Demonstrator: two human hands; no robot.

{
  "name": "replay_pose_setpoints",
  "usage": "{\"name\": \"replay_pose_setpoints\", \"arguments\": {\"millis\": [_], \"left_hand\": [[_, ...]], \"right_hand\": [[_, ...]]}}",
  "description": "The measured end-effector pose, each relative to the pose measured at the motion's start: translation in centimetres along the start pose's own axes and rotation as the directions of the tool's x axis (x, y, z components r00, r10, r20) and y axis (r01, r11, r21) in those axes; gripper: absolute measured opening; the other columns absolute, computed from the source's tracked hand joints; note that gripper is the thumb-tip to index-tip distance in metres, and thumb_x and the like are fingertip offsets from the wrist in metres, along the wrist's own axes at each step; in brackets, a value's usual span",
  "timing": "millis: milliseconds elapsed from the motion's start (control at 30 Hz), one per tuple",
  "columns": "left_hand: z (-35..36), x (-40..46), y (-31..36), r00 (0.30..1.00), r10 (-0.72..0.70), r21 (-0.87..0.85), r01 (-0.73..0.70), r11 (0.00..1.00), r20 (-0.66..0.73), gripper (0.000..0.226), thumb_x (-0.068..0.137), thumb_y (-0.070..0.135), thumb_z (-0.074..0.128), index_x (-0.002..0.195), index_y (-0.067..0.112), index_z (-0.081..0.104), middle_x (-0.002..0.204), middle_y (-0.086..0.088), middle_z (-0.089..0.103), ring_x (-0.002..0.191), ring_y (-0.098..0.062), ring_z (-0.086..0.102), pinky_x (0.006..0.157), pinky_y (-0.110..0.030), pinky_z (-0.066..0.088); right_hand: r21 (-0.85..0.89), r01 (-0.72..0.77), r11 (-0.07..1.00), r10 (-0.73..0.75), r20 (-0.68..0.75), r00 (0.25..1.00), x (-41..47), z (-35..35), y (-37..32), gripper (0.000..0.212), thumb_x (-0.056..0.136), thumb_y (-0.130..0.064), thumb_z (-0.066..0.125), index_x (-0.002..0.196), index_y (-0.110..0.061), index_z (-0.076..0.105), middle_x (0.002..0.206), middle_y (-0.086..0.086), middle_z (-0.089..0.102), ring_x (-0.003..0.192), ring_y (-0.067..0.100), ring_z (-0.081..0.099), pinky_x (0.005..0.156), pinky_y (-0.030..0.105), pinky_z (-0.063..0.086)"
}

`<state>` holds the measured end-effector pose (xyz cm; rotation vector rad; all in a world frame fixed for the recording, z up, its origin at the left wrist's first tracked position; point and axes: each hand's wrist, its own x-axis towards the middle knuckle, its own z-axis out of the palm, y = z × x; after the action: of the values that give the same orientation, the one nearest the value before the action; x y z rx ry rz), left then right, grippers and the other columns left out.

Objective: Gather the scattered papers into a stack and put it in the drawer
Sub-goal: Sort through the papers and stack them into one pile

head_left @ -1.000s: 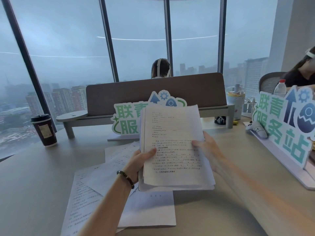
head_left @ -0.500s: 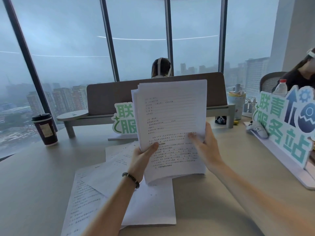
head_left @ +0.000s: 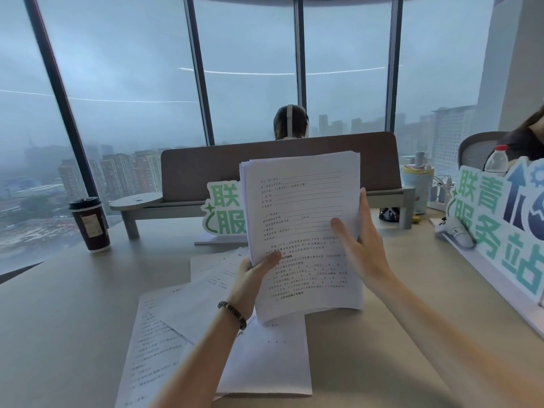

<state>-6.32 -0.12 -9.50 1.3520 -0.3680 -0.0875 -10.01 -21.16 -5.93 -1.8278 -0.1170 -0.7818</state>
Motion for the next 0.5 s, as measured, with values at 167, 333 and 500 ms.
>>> {"name": "replay_pose_setpoints", "arguments": {"millis": [167,333,500], "left_hand": [[0.1,0.0,-0.6,0.999,0.024,0.082,-0.022,0.996,-0.027,0.013,0.09,0.017,0.066,0.101,0.018,0.073,0.101,-0.006,0.077,0.093,-0.025,0.074,0.078,-0.042,0.06],[0.1,0.7,-0.9,0.997,0.047,0.221,-0.034,0.975,-0.054,0.015,0.093,0.027,0.062,0.097,0.017,0.073,0.096,-0.005,0.078,0.089,-0.023,0.074,0.075,-0.04,0.061],[-0.1,1.2,-0.8,0.989,0.113,0.424,-0.061,0.903,-0.1,0.024,0.096,0.033,0.056,0.093,0.014,0.069,0.088,-0.006,0.076,0.078,-0.021,0.074,0.066,-0.037,0.063]], "right_hand": [[0.003,-0.028,1.0,0.028,0.036,0.999,-1.3,0.9,1.9,0.067,0.097,-0.05,0.052,0.151,-0.037,0.014,0.134,-0.019,0.051,0.111,0.002,0.056,0.086,0.014,0.045],[0.019,-0.157,0.987,0.156,0.037,0.987,-1.6,0.8,2.8,0.027,0.103,-0.028,0.047,0.124,-0.025,0.03,0.111,-0.012,0.06,0.095,0.0,0.061,0.06,0.009,0.047],[0.094,-0.212,0.973,0.205,0.076,0.976,-0.8,0.7,2.8,0.027,0.101,-0.024,0.052,0.126,-0.028,0.04,0.11,-0.011,0.067,0.092,0.007,0.069,0.071,0.024,0.056]]}}
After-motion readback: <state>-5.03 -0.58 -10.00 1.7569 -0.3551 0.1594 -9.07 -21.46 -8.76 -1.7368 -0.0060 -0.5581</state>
